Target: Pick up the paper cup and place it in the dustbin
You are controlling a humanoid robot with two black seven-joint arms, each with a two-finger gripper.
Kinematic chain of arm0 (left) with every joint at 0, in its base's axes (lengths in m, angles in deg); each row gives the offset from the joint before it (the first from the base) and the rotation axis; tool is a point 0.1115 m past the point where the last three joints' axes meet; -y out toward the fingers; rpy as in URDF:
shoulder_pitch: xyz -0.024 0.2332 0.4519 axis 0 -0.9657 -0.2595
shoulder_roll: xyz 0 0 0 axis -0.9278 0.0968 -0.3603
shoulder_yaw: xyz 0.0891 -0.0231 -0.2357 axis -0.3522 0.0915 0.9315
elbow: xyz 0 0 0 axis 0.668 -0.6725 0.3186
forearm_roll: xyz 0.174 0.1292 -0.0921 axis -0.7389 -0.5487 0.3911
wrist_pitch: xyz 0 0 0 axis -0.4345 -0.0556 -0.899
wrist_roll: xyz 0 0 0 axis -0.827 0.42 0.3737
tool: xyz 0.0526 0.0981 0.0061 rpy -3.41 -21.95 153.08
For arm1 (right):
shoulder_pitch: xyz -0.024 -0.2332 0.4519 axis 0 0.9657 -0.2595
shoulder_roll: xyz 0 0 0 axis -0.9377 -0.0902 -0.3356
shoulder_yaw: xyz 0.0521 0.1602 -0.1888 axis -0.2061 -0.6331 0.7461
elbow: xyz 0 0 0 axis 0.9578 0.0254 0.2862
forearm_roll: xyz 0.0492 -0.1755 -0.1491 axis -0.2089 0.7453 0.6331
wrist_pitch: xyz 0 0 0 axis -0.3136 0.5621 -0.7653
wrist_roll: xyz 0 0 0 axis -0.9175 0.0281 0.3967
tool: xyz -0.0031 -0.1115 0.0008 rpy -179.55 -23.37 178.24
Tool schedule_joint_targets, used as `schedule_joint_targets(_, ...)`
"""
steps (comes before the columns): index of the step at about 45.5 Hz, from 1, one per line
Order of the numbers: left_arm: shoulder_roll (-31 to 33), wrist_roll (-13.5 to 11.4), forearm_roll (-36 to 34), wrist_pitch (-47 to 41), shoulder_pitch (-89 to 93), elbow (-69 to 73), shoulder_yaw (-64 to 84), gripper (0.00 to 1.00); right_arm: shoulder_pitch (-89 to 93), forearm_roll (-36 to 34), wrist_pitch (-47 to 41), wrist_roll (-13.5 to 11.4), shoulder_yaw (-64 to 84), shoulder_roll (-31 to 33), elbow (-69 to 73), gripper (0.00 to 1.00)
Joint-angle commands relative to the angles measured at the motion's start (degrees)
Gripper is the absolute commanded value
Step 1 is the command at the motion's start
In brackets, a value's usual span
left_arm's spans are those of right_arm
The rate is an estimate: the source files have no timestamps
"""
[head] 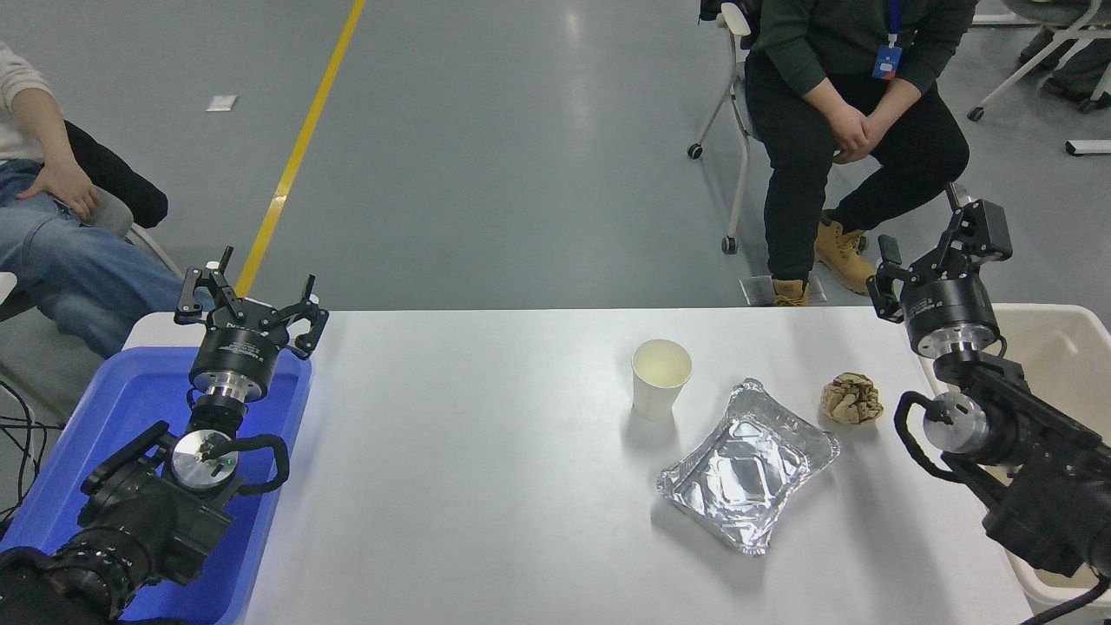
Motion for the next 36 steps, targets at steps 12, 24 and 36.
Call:
schedule_joint_targets(12, -0.05, 0.00, -0.02, 0.01, -0.02, 0.01, 0.00, 0.99, 0.67, 0.12, 0.17, 0.03, 2.10, -0.28, -1.18, 1.00)
schedule_joint_targets(24, 0.03, 0.00, -0.02, 0.01, -0.02, -0.07, 0.00, 0.99, 0.24, 0.12, 0.25, 0.03, 2.63, -1.42, -1.27, 1.00)
schedule_joint_targets(36, -0.05, 0.00, -0.02, 0.01, -0.02, 0.01, 0.00, 0.99, -0.03, 0.03, 0.25, 0.03, 2.72, -1.69, -1.27, 1.00)
